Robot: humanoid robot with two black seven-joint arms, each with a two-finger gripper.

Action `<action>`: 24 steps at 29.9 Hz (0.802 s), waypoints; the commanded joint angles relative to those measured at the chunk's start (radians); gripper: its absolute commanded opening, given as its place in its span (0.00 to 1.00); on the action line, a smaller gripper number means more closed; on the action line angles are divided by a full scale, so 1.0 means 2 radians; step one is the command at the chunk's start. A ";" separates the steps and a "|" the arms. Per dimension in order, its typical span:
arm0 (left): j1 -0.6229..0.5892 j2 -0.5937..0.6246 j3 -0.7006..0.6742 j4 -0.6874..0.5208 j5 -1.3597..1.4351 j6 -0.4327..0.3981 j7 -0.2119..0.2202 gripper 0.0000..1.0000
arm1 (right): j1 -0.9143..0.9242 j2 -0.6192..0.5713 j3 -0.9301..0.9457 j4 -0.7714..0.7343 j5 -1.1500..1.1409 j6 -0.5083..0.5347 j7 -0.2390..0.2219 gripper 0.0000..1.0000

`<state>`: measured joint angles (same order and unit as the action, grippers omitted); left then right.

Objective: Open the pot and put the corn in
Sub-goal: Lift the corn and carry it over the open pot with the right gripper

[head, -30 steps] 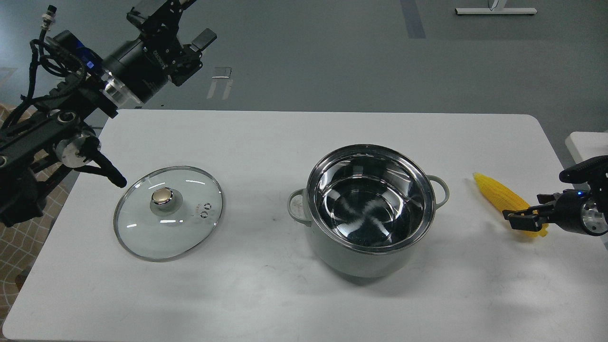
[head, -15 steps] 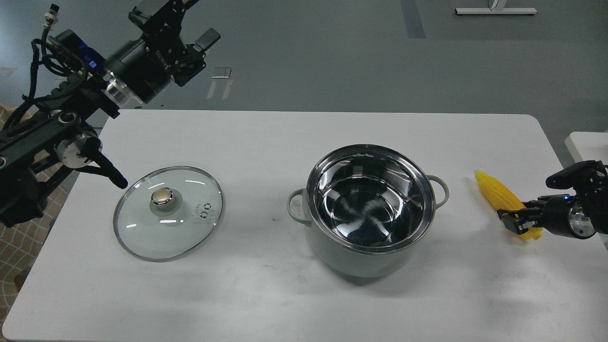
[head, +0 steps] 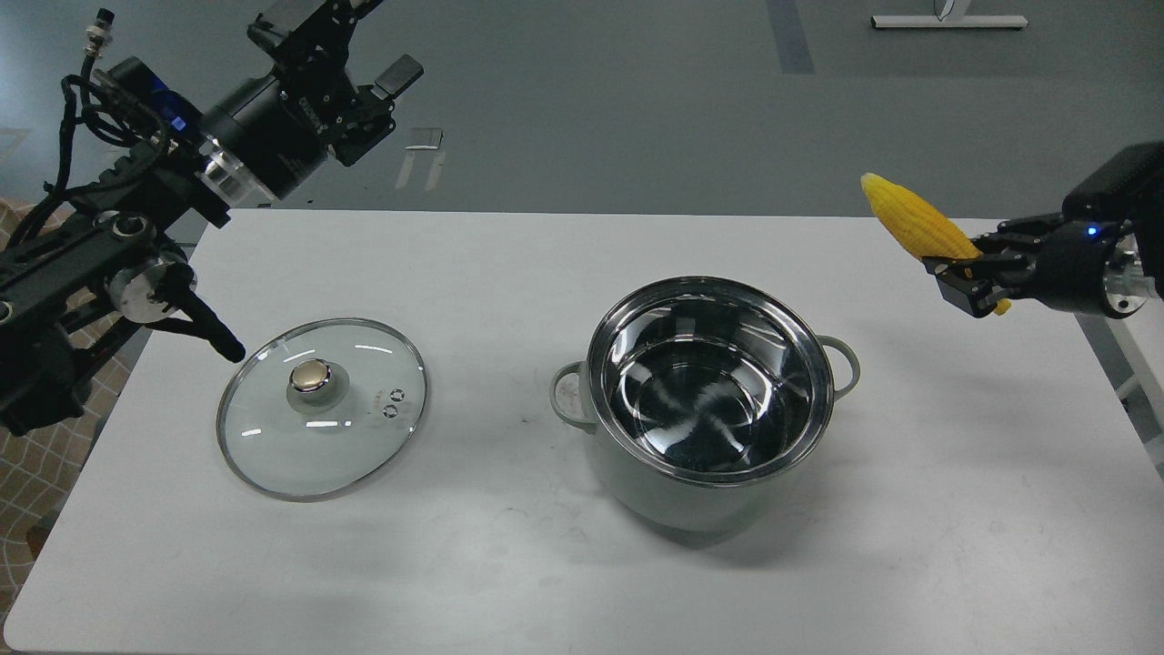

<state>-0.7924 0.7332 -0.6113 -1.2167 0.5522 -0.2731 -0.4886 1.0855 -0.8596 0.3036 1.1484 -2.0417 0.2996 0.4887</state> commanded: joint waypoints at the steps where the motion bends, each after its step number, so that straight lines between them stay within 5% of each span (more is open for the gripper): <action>1: 0.000 0.000 0.000 0.000 -0.001 -0.002 0.000 0.95 | 0.037 0.004 0.000 0.055 0.001 0.036 0.000 0.20; 9: 0.000 0.000 -0.001 0.000 0.000 -0.002 0.000 0.95 | 0.054 0.052 -0.008 0.121 0.008 0.093 0.000 0.21; 24: 0.007 -0.001 -0.001 0.000 0.000 -0.001 0.000 0.95 | 0.027 0.116 -0.061 0.126 0.005 0.095 0.000 0.25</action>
<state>-0.7819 0.7317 -0.6125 -1.2165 0.5523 -0.2735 -0.4887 1.1539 -0.6410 0.1834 1.4036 -2.0300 0.4887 0.4888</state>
